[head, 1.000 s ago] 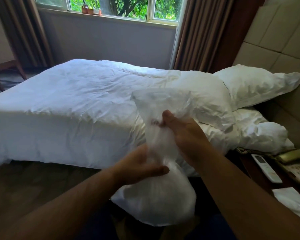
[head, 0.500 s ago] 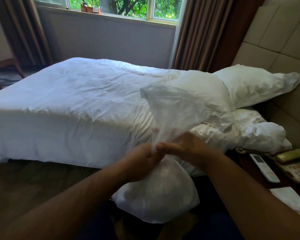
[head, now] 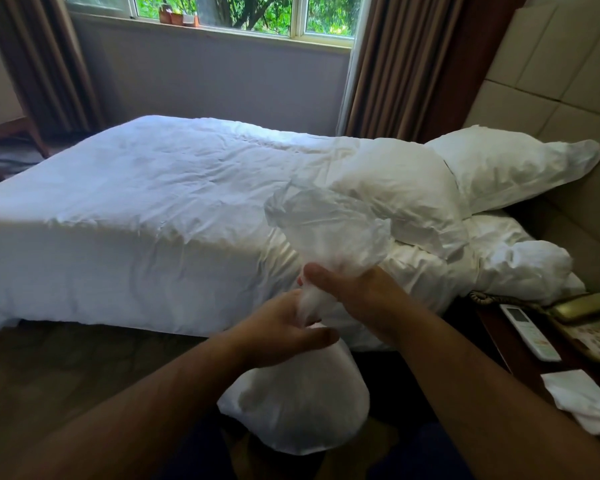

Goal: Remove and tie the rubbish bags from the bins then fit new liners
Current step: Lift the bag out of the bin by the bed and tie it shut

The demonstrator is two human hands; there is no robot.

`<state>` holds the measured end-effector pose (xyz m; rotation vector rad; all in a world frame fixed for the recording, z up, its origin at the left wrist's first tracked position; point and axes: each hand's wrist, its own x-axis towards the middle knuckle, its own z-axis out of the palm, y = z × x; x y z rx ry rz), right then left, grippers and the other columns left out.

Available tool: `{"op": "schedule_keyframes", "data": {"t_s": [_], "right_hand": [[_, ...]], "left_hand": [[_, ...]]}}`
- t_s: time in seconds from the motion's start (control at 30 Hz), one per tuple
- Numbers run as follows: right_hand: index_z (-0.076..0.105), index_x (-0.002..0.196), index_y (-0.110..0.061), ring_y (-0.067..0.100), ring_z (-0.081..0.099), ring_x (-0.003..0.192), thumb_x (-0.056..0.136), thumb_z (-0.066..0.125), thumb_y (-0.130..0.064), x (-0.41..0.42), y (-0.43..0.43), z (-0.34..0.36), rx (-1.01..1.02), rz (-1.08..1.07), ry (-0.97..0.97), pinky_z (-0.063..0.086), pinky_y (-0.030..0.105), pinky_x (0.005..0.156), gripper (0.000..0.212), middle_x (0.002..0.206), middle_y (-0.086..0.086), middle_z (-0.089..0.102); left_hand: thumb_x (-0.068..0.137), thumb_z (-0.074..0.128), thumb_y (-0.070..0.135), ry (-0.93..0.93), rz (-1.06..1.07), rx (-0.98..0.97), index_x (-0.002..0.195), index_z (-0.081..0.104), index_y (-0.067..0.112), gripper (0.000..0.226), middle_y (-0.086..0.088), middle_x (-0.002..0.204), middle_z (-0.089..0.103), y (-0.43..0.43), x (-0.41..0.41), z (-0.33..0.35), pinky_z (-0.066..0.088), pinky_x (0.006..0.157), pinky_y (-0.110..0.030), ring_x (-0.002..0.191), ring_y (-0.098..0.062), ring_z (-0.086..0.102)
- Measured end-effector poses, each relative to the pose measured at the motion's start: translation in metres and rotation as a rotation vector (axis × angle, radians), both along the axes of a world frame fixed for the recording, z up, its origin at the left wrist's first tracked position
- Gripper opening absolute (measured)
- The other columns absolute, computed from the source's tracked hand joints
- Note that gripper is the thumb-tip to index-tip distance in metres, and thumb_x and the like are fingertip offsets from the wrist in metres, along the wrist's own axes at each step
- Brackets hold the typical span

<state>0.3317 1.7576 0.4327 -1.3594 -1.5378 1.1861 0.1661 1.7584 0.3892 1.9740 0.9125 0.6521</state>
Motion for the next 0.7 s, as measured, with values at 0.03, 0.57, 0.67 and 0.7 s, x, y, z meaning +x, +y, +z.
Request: {"op": "schedule_keyframes", "data": {"t_s": [0.03,0.57,0.67,0.7], "right_hand": [[0.077,0.103,-0.021,0.018,0.073,0.101,0.067,0.079,-0.058,0.001,-0.002,-0.001,-0.025,0.035,-0.013,0.053,0.049,0.100,0.052,0.105,0.002,0.077],[0.069,0.075,-0.018,0.013,0.060,0.072,0.090,0.067,-0.040,0.031,-0.018,-0.009,-0.168,-0.039,-0.193,0.049,0.024,0.071,0.027,0.075,-0.003,0.064],[0.059,0.073,-0.016,0.017,0.050,0.057,0.099,0.057,-0.031,0.036,-0.027,-0.002,-0.264,0.069,-0.090,0.043,0.027,0.058,0.031,0.062,0.007,0.056],[0.057,0.076,-0.013,0.017,0.046,0.050,0.100,0.053,-0.033,0.037,-0.029,0.000,-0.289,0.071,-0.012,0.041,0.026,0.054,0.032,0.059,0.008,0.058]], "left_hand": [[0.093,0.065,0.033,0.044,0.028,0.076,0.117,0.065,0.026,0.025,0.002,0.113,0.069,0.001,0.003,-0.002,0.052,0.089,-0.022,0.101,-0.006,0.064],[0.092,0.056,0.054,0.237,0.039,0.097,0.097,0.063,0.038,0.018,0.018,0.102,0.058,0.007,-0.023,-0.023,0.048,0.077,-0.020,0.091,0.001,0.056],[0.095,0.048,0.055,0.260,0.015,0.165,0.093,0.060,0.044,0.016,0.027,0.106,0.054,0.008,-0.027,-0.019,0.046,0.083,-0.021,0.099,0.004,0.051],[0.096,0.045,0.055,0.277,0.005,0.195,0.090,0.059,0.044,0.019,0.027,0.104,0.053,0.009,-0.027,-0.019,0.045,0.085,-0.022,0.100,0.004,0.049]]}}
